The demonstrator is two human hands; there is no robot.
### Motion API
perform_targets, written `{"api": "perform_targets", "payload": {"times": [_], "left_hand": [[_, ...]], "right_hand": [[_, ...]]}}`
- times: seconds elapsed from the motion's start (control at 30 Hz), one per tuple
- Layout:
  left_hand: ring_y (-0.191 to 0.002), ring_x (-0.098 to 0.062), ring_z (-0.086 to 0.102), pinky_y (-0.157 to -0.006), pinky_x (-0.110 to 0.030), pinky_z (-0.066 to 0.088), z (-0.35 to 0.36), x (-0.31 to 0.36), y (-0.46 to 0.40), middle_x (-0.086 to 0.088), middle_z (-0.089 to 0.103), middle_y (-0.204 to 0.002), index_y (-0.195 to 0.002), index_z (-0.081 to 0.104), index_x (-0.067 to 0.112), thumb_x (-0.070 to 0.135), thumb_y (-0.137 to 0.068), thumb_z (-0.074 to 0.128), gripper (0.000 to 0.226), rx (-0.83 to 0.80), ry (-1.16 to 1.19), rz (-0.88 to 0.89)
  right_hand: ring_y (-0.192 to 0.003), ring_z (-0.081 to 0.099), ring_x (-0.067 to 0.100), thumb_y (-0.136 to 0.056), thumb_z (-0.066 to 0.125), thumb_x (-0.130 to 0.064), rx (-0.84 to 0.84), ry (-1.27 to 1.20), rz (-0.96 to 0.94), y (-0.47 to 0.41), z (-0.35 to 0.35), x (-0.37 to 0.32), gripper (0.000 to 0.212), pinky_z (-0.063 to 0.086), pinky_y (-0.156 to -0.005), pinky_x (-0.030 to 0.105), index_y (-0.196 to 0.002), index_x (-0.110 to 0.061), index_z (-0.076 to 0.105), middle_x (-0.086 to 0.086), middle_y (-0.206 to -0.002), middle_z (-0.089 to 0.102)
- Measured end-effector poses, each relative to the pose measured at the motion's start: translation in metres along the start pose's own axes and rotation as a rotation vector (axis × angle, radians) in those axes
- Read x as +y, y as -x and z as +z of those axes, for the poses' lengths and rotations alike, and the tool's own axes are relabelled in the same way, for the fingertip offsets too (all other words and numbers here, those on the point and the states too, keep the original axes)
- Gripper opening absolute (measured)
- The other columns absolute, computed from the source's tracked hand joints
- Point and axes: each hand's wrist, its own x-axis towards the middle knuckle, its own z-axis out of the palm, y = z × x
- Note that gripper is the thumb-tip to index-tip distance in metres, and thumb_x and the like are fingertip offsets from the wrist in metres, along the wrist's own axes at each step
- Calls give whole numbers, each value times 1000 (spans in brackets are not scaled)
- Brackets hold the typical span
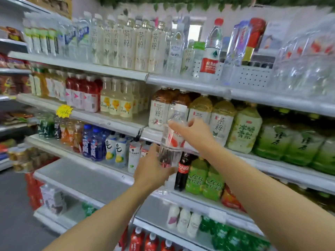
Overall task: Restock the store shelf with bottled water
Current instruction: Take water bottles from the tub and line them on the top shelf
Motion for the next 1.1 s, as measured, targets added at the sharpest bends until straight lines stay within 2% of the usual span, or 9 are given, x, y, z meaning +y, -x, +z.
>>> {"api": "perform_targets", "payload": {"times": [0.07,0.2,0.37,0.47,0.6,0.73,0.93,1.03,1.1], "left_hand": [[-72,-11,62,-71,-41,56,5,25,-11,14,59,-78,-99,43,26,28,-68,82,50,-33,105,15],[-73,-16,67,-68,-40,59,21,71,-34,1,67,-89,-106,43,29,26,-66,84,57,-92,175,62],[-82,-15,63,-79,-43,55,47,125,-56,7,62,-86,-105,42,31,30,-66,84,57,-127,208,158],[-81,-9,62,-75,-35,52,61,160,-71,8,64,-90,-110,46,28,32,-68,82,55,-131,242,206],[-86,-10,61,-78,-33,50,80,215,-95,6,63,-97,-111,50,26,33,-67,83,55,-113,298,239],[-82,-19,65,-74,-34,54,103,269,-124,-4,64,-95,-114,46,23,30,-70,81,57,-103,337,271],[-103,-27,58,-94,-43,47,127,327,-170,-10,59,-116,-129,43,16,40,-69,80,74,13,315,320],[-103,-27,57,-95,-45,47,141,342,-192,-8,59,-117,-123,47,16,36,-70,80,65,27,331,311],[-102,-27,58,-93,-48,48,152,347,-206,-8,60,-114,-119,47,17,33,-70,80,61,22,346,315]], "right_hand": [[-72,47,7,-80,60,-61,0,-5,-50,-1,-35,1,46,41,-64,27,-95,-19,48,-9,-79,48],[-98,54,9,-85,60,-52,81,56,-95,-7,-99,7,50,44,-82,27,-121,-19,53,-8,-110,59],[-117,44,17,-92,57,-34,273,308,-180,-23,-174,31,39,39,-97,32,-126,-18,48,-3,-119,46],[-126,33,22,-93,53,-27,370,551,-191,-34,-218,57,44,30,-103,32,-134,-14,40,5,-134,40],[-128,32,23,-90,58,-34,446,727,-165,-56,-266,95,54,30,-106,33,-137,-15,38,5,-138,38],[-137,20,22,-89,57,-41,410,782,-183,-80,-298,124,62,22,-113,34,-141,-19,32,3,-146,29],[-143,4,21,-90,53,-48,410,895,-402,-116,-311,156,61,2,-117,34,-140,-22,32,0,-153,16],[-144,-1,22,-91,51,-48,437,909,-472,-131,-311,167,59,-8,-113,31,-140,-19,35,1,-156,13],[-143,5,22,-90,54,-48,488,900,-519,-140,-311,175,56,-4,-114,31,-135,-16,44,4,-154,22]]}}
